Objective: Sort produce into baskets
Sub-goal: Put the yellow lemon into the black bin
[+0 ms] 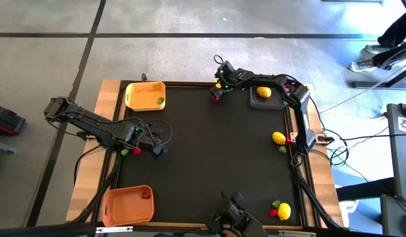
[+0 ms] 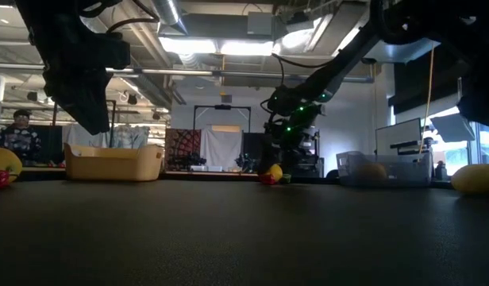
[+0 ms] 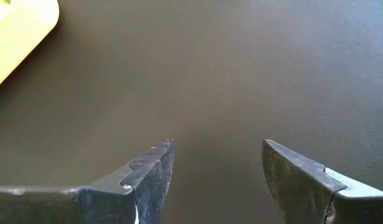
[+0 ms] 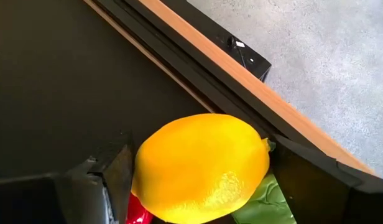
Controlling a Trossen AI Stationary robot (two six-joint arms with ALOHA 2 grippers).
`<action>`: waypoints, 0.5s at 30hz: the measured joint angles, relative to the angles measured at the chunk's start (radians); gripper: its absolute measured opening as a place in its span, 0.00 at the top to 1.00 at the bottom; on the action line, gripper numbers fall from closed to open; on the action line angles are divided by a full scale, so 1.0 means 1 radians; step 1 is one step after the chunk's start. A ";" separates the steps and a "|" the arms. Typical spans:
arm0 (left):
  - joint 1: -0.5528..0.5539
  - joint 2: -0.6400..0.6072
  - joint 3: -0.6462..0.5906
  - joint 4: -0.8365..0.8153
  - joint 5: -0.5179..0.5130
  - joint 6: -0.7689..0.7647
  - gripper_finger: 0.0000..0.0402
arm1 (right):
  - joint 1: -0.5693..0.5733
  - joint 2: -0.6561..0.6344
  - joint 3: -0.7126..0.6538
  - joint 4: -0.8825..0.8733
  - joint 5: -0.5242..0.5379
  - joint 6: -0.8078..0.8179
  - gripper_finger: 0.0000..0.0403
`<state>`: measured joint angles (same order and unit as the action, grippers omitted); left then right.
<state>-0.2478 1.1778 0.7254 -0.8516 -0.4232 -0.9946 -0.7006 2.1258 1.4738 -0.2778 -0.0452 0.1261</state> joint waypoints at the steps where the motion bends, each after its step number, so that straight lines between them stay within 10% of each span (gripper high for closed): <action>1: 0.000 0.000 0.000 0.000 0.000 0.001 0.41 | 0.000 0.000 0.000 -0.004 0.000 0.000 0.24; 15: 0.000 0.000 0.000 0.000 -0.005 0.006 0.41 | 0.000 -0.001 0.000 -0.016 0.003 -0.019 0.58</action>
<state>-0.2478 1.1778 0.7254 -0.8516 -0.4282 -0.9882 -0.7006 2.1247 1.4742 -0.2936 -0.0422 0.1070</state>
